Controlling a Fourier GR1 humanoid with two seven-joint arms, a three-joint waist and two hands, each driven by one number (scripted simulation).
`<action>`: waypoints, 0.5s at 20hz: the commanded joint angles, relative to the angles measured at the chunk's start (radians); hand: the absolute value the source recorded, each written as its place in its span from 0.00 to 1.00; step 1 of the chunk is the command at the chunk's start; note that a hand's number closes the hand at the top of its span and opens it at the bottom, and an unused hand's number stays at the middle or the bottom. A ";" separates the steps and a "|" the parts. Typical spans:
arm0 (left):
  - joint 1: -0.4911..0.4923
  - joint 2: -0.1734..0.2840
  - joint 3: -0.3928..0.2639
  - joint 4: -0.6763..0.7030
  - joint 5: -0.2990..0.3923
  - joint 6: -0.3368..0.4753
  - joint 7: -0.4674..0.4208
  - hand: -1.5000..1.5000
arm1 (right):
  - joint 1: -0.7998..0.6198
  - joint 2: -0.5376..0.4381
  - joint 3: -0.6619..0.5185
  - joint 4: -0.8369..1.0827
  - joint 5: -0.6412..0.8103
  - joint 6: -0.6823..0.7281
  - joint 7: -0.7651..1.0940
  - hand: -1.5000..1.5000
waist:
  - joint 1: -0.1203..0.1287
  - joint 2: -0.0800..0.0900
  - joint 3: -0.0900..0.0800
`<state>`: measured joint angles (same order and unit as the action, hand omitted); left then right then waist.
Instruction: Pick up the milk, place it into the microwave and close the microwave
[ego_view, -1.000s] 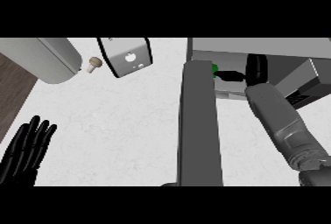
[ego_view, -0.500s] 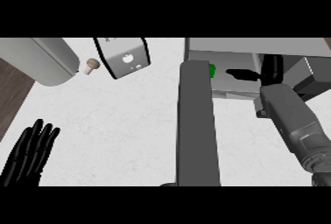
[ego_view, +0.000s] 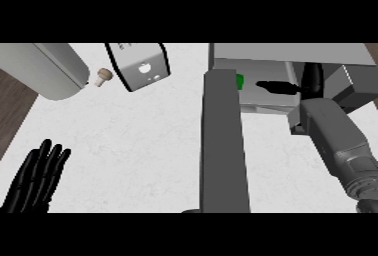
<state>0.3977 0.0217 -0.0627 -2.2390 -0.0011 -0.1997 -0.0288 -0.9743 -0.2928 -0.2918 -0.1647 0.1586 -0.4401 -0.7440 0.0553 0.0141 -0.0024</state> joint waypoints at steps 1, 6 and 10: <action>0.023 -0.011 -0.021 -0.006 -0.019 0.006 0.009 0.00 | 0.090 -0.007 -0.023 -0.012 -0.033 0.100 -0.063 0.00 | -0.028 -0.005 0.004; 0.000 -0.021 -0.046 -0.003 -0.009 0.023 0.022 0.00 | 0.105 0.047 -0.023 -0.006 -0.042 0.149 -0.066 0.00 | -0.028 -0.004 0.004; 0.058 -0.021 -0.066 -0.037 -0.030 0.010 -0.011 0.00 | 0.218 0.033 -0.015 -0.034 -0.052 0.270 -0.131 0.00 | -0.044 -0.013 0.003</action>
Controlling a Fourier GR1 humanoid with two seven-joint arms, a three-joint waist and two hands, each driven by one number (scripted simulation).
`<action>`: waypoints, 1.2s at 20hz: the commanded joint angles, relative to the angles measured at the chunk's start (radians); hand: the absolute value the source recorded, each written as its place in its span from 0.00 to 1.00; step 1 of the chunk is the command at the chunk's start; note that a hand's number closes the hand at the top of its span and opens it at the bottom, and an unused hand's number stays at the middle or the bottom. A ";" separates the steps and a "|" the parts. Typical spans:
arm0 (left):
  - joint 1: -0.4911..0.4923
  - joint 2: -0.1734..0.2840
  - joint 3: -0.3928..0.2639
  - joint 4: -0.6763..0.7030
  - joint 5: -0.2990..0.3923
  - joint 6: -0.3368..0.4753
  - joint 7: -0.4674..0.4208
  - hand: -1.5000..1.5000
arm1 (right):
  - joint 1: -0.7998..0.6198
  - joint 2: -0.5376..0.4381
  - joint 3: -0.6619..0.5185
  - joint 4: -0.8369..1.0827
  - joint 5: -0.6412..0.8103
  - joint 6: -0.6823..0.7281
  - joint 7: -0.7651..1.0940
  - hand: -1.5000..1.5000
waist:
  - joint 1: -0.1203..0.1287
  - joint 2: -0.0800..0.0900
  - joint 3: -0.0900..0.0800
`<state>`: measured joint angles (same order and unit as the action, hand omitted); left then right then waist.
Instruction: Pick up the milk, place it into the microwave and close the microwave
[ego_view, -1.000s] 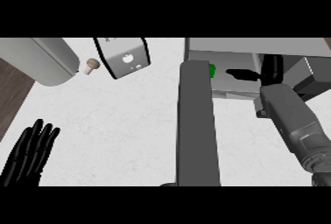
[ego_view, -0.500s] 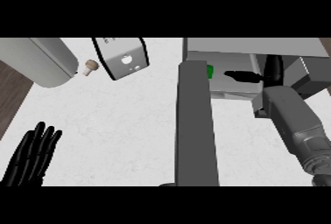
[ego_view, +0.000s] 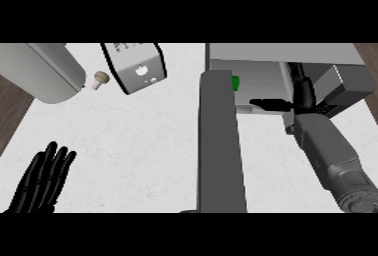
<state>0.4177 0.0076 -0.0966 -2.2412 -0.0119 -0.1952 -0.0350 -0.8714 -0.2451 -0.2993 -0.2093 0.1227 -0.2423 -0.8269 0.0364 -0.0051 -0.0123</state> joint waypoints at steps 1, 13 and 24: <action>0.060 -0.001 -0.012 0.004 -0.001 -0.020 -0.058 0.00 | 0.112 0.032 -0.011 0.006 -0.022 0.022 -0.023 0.00 | -0.026 0.004 0.012; -0.051 0.000 0.011 0.060 0.003 0.001 0.008 0.00 | 0.320 0.113 0.008 -0.091 -0.066 0.158 -0.061 0.00 | -0.045 0.003 0.012; -0.083 0.079 -0.078 0.165 0.020 -0.164 -0.033 1.00 | 0.592 0.185 0.064 -0.259 -0.105 0.330 -0.176 0.00 | -0.051 0.002 0.011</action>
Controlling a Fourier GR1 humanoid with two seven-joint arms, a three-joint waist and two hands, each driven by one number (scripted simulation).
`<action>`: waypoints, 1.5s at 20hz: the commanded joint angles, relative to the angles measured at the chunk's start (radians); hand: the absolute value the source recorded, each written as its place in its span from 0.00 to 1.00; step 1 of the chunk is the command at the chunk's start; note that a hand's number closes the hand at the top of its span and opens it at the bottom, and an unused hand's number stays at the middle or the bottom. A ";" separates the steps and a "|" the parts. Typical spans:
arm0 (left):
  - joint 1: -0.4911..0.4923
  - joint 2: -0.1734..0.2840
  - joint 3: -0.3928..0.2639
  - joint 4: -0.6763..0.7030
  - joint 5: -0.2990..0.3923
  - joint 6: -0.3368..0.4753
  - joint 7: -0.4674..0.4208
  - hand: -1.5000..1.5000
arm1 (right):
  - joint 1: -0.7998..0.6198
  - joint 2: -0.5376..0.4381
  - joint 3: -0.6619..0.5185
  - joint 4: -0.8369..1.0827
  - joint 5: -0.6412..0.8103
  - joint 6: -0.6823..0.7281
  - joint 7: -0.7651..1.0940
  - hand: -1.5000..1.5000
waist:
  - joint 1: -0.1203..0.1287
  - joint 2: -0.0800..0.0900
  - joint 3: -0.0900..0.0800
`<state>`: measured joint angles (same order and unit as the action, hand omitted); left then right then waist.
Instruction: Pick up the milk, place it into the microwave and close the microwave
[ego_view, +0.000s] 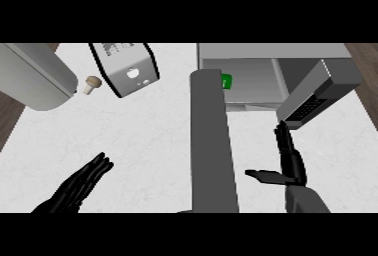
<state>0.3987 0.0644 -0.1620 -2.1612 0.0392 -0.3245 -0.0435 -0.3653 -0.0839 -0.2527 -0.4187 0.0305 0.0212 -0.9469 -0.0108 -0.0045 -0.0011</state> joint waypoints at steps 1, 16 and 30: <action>-0.066 0.015 -0.034 0.035 -0.050 -0.014 0.025 1.00 | 0.154 -0.003 0.030 -0.076 -0.011 0.106 -0.056 0.00 | -0.006 0.000 0.000; -0.399 -0.051 -0.127 0.347 -0.143 -0.033 0.069 1.00 | 0.532 -0.055 0.099 -0.576 -0.113 0.251 0.031 0.00 | -0.008 0.004 0.000; -0.616 -0.064 -0.512 0.704 -0.243 0.174 0.018 1.00 | 0.794 -0.114 0.133 -0.824 -0.194 0.338 -0.022 0.00 | -0.020 0.006 0.000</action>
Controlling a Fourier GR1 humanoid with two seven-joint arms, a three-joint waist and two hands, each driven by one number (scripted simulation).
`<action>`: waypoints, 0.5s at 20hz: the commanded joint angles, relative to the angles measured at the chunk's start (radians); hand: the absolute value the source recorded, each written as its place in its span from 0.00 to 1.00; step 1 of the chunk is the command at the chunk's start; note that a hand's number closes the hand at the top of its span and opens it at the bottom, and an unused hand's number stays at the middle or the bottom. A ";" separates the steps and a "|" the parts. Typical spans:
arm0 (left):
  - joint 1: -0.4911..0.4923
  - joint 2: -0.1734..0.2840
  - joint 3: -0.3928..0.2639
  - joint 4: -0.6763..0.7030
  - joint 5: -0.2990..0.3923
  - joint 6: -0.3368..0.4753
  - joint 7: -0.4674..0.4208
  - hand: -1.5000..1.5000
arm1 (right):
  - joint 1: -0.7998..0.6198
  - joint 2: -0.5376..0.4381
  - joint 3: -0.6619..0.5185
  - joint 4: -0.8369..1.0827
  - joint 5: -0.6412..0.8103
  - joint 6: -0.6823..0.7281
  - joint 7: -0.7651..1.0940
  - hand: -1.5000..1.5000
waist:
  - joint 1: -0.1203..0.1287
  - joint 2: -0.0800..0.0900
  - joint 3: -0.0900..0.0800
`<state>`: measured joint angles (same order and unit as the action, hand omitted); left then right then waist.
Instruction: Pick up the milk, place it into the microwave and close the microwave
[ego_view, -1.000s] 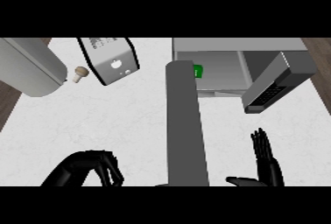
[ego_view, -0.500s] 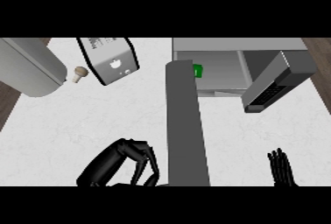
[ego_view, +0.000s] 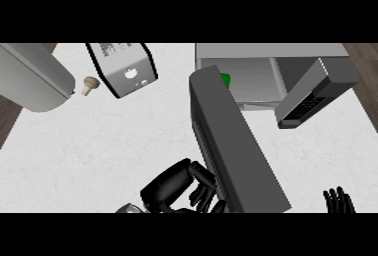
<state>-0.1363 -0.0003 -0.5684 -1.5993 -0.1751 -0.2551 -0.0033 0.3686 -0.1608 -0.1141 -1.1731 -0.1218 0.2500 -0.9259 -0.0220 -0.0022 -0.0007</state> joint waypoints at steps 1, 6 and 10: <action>-0.145 0.000 -0.133 0.175 -0.003 0.143 -0.009 1.00 | 0.031 -0.017 0.017 -0.063 -0.030 0.095 -0.047 0.00 | -0.010 0.004 0.000; -0.220 0.000 -0.334 0.298 0.104 0.322 -0.003 1.00 | 0.028 -0.063 0.046 -0.158 -0.083 0.154 0.007 0.00 | -0.040 0.008 0.000; -0.319 0.000 -0.377 0.361 0.233 0.398 0.057 1.00 | 0.079 -0.067 0.092 -0.286 -0.102 0.164 -0.004 0.00 | -0.075 0.009 -0.001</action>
<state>-0.3913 -0.0003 -0.8461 -1.3406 -0.0124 0.0586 0.0093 0.4137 -0.2178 -0.0488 -1.3741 -0.1914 0.3127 -0.8801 -0.0691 0.0029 -0.0029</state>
